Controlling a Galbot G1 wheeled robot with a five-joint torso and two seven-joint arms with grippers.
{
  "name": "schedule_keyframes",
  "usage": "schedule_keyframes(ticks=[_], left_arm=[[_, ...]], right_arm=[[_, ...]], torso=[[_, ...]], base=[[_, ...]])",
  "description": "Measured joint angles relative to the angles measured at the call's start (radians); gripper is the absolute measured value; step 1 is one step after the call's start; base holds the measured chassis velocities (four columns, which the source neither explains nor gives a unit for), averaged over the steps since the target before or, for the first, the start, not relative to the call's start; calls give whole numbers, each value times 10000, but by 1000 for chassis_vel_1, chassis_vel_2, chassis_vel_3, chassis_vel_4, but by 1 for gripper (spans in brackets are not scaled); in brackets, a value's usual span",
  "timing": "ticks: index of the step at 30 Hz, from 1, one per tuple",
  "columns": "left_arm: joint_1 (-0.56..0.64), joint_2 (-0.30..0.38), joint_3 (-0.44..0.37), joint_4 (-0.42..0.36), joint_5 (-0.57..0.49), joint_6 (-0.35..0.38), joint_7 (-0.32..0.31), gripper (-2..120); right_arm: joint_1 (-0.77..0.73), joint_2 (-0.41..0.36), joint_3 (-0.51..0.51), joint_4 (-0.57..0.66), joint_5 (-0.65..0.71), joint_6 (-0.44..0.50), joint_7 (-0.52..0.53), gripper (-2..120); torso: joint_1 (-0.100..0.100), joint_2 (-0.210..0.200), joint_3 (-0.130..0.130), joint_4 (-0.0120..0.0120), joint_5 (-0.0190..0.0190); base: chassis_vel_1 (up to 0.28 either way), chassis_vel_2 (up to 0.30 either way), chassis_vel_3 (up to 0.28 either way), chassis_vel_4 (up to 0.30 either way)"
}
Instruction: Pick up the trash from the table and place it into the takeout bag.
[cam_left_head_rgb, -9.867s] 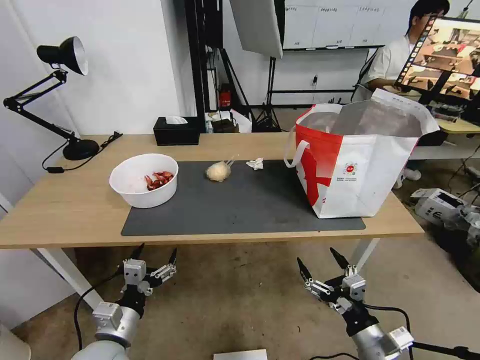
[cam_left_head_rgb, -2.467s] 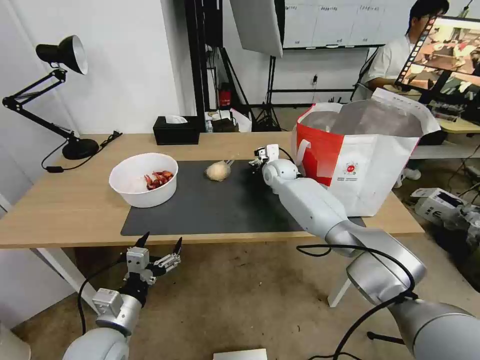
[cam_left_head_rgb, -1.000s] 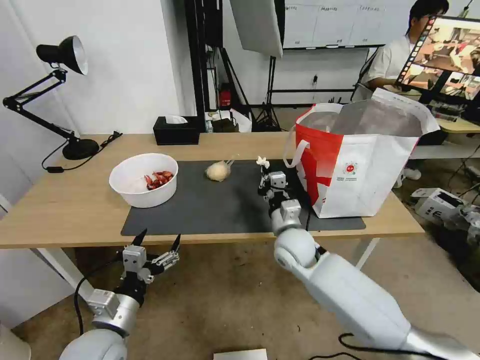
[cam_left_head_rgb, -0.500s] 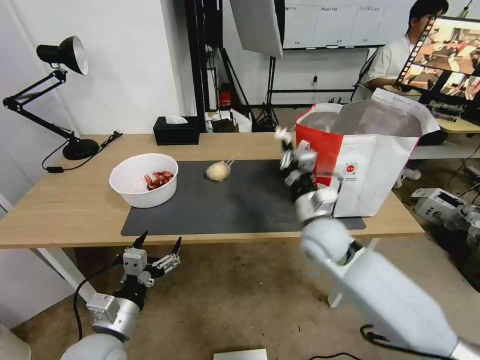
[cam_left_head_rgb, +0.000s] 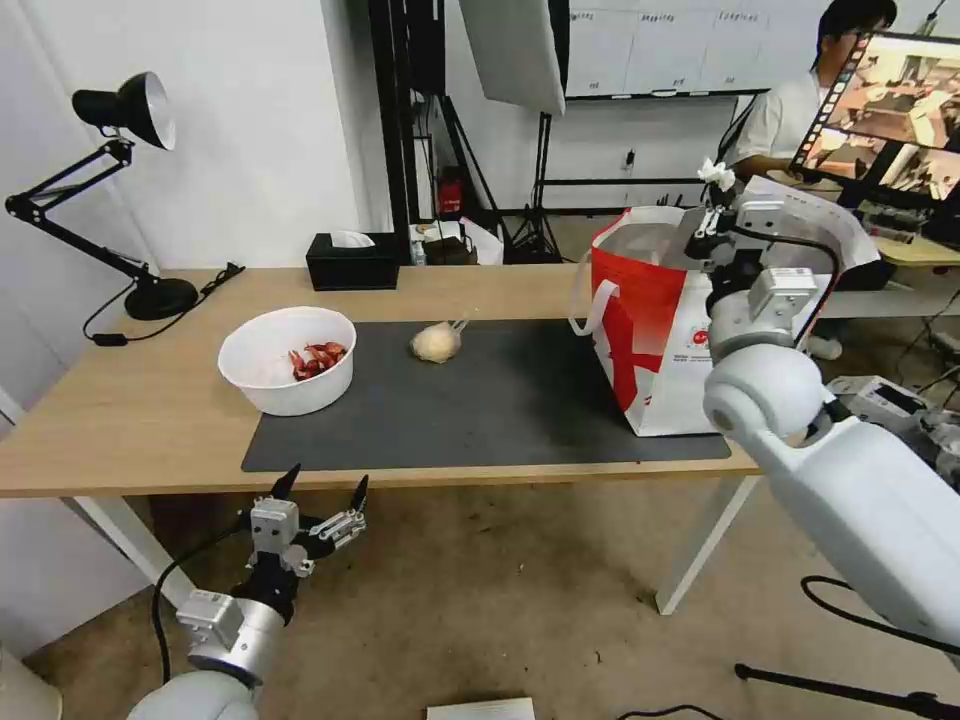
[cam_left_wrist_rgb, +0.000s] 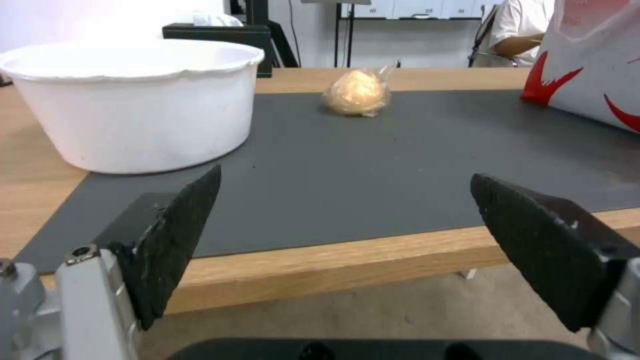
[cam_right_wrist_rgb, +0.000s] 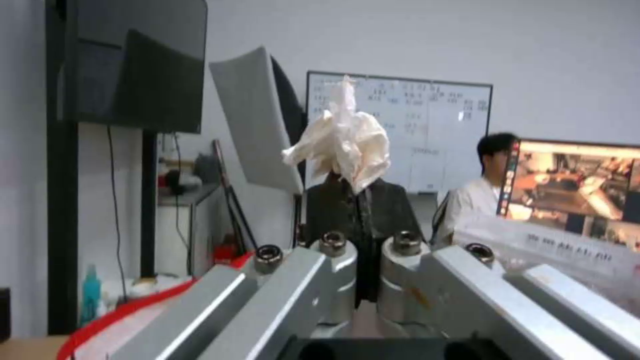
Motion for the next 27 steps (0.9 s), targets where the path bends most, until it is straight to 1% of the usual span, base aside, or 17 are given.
schedule_keyframes(ticks=[4, 5, 7, 9, 10, 12, 13, 14, 16, 17, 20, 21, 23, 24, 25, 27], left_arm=[[9, -6, 17, -24, 13, 10, -3, 100], [22, -8, 19, -52, 16, 14, -4, 100], [33, -12, 21, -66, 18, 18, -5, 100], [89, -20, 24, -92, 31, 29, -6, 100], [89, -20, 24, -92, 31, 29, -6, 100], [157, -20, 6, -169, 35, 30, -6, 100], [165, -20, 2, -192, 35, 31, -6, 100], [165, -20, 2, -192, 35, 31, -6, 100], [186, -18, -4, -246, 35, 38, -5, 100], [186, -18, -4, -246, 35, 38, -5, 100], [209, -19, -3, -268, 49, 45, -6, 100], [209, -19, -3, -268, 49, 45, -6, 100], [207, -19, 3, -279, 54, 49, -6, 100], [207, -19, 3, -279, 54, 49, -6, 100], [205, -18, 5, -280, 54, 49, -6, 100], [187, -9, 11, -299, 55, 59, -6, 100]], right_arm=[[-95, -81, 81, 4, 344, -218, -127, 0], [-119, -90, 99, 2, 536, -439, -304, 9], [-120, -80, 100, -14, 613, -529, -377, 10], [-108, -37, 102, -41, 934, -859, -489, 22], [-108, -37, 102, -41, 934, -859, -489, 22], [-64, -120, 108, 36, 1505, -1210, -438, 34], [-53, -169, 118, 50, 1653, -1287, -403, 37], [-53, -169, 118, 50, 1653, -1287, -403, 37], [6, -280, 154, 87, 1987, -1459, -300, 46], [6, -280, 154, 87, 1987, -1459, -300, 46], [12, -368, 201, 130, 2257, -1590, -256, 63], [12, -368, 201, 130, 2257, -1590, -256, 63], [-12, -374, 227, 155, 2368, -1616, -214, 73], [-12, -374, 227, 155, 2368, -1616, -214, 73], [-15, -375, 232, 159, 2377, -1617, -212, 76], [-18, -404, 262, 207, 2456, -1620, -209, 88]], torso=[[0, 1, 0, 1, 0], [0, 0, 0, 2, -1], [0, 0, 0, 2, 0], [0, 0, 0, 2, -1], [0, 0, 0, 2, -1], [0, 0, 0, 3, -3], [0, 0, 0, 3, -3], [0, 0, 0, 3, -3], [0, 0, 0, 3, -2], [0, 0, 0, 3, -2], [0, 0, 0, 3, -3], [0, 0, 0, 3, -3], [0, 0, 0, 2, -1], [0, 0, 0, 2, -1], [0, 0, 0, 2, -2], [0, 0, 0, 3, -2]], base=[[0, 0, 0, 0], [0, 0, 0, 0], [0, 0, 0, 0], [0, 0, 0, 0], [0, 0, 0, 0], [0, 0, 0, 0], [0, 0, 0, 0], [0, 0, 0, 0], [0, 0, 0, 0], [0, 0, 0, 0], [0, 0, 0, 0], [0, 0, 0, 0], [0, 0, 0, 0], [0, 0, 0, 0], [0, 0, 0, 0], [0, 0, 0, 0]])
